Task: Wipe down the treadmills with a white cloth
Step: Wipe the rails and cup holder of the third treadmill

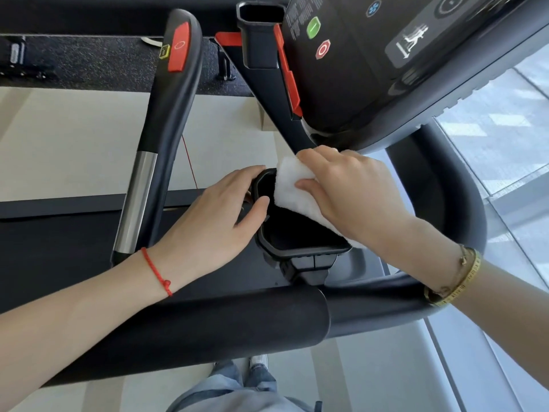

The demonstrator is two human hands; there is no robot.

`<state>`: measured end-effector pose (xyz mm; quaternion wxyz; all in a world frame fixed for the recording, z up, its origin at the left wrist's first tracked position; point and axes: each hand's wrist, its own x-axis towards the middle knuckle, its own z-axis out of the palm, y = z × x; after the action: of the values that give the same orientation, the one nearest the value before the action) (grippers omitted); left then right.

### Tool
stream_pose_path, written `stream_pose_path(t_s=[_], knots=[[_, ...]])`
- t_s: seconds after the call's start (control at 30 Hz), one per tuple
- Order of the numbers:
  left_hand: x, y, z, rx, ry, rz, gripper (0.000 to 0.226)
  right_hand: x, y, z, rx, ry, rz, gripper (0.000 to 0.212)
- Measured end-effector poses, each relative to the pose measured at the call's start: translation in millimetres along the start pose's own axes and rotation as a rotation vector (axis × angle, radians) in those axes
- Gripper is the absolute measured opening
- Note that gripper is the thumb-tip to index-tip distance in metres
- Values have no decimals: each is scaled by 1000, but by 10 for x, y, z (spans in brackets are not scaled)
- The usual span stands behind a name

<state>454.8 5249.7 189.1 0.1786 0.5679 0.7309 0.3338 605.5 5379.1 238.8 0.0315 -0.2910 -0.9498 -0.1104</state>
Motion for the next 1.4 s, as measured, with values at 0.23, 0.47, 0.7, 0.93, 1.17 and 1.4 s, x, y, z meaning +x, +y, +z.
stream_pose_path(t_s=[0.23,0.47,0.7,0.93,1.17,1.4], knots=[[15,1,-2,9,5,16,50,1,11,35,69,-9,-87,40],[12,-30,3,19,7,31,52,-428,257,98,652,-129,196,58],[15,-19,14,7,8,19,54,-315,152,99,627,-188,293,51],[14,-28,8,13,16,35,55,-443,110,65,568,-148,259,53],[16,-15,-46,-18,-3,27,49,-645,40,-76,484,-12,176,49],[3,-30,-69,-40,-28,22,48,-438,-175,-265,471,52,-27,39]])
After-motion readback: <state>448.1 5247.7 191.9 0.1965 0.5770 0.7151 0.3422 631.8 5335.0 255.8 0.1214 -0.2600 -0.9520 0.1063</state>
